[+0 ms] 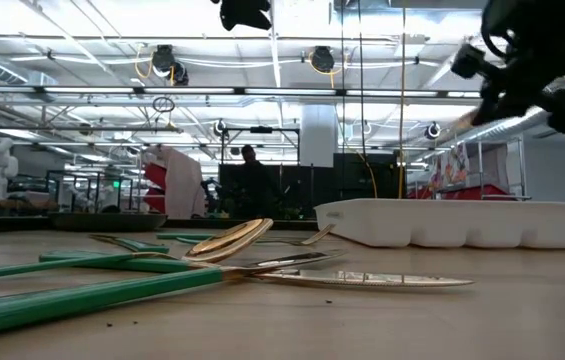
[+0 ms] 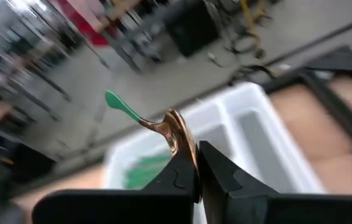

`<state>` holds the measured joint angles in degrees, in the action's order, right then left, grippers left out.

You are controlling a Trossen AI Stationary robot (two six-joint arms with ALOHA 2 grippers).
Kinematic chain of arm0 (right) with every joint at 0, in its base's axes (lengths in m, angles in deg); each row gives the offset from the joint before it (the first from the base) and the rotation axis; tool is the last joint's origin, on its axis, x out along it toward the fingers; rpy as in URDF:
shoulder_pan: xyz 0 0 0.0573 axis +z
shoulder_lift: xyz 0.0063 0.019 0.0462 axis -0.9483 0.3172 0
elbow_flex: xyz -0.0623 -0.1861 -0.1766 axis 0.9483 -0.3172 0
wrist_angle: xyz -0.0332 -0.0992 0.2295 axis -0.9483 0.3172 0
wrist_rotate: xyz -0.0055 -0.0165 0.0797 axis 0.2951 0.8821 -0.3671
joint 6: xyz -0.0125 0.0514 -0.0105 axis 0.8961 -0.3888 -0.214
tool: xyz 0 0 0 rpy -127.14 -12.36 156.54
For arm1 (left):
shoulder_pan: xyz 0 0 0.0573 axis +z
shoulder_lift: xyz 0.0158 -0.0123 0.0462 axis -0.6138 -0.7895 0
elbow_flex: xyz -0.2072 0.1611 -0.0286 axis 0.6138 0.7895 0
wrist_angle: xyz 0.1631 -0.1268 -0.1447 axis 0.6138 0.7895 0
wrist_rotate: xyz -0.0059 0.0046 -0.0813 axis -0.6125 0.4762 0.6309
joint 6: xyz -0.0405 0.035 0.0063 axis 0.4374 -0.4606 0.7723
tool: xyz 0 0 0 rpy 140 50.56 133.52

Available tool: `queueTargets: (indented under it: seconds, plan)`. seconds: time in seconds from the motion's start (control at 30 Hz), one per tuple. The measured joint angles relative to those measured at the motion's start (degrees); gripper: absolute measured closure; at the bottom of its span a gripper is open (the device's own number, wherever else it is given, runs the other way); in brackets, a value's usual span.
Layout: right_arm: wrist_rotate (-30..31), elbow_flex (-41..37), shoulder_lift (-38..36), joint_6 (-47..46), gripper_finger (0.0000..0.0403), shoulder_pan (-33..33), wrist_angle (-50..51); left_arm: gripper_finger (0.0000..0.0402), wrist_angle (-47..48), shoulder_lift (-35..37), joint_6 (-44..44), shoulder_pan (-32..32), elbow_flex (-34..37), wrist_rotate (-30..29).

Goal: Sort silverware
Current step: Put the green spoon into the silverware tray

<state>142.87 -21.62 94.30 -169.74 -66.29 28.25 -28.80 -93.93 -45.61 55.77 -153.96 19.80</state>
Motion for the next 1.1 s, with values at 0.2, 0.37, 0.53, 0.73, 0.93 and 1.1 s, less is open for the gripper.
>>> queueTargets:
  seconds: [0.2,0.37,0.53,0.73,0.93,1.1]
  plan:
    - [-7.4,5.1,1.8,-2.7,0.0403,0.0,20.6,0.0176,0.4,-2.1,-0.1,0.0,0.0,0.0]
    - [-12.7,11.2,6.0,7.5,0.0403,-0.6,28.5,0.0176,0.0,-3.6,-0.1,-0.1,0.0,0.0]
    - [-19.2,13.6,14.0,17.1,0.0403,-3.1,29.3,0.0176,-0.1,-4.8,-0.1,-0.1,0.0,0.0]
    - [-20.0,15.2,23.3,15.7,0.0403,-2.9,29.5,0.0176,0.0,-5.0,-0.1,-0.9,0.0,0.0]
    - [-18.3,20.3,28.6,23.4,0.0403,-2.7,29.4,0.0176,0.1,-5.0,0.0,-0.9,0.0,0.0]
    - [-18.8,21.6,31.6,26.2,0.0403,-1.8,29.5,0.0176,0.0,-5.0,0.0,-1.2,0.0,0.0]
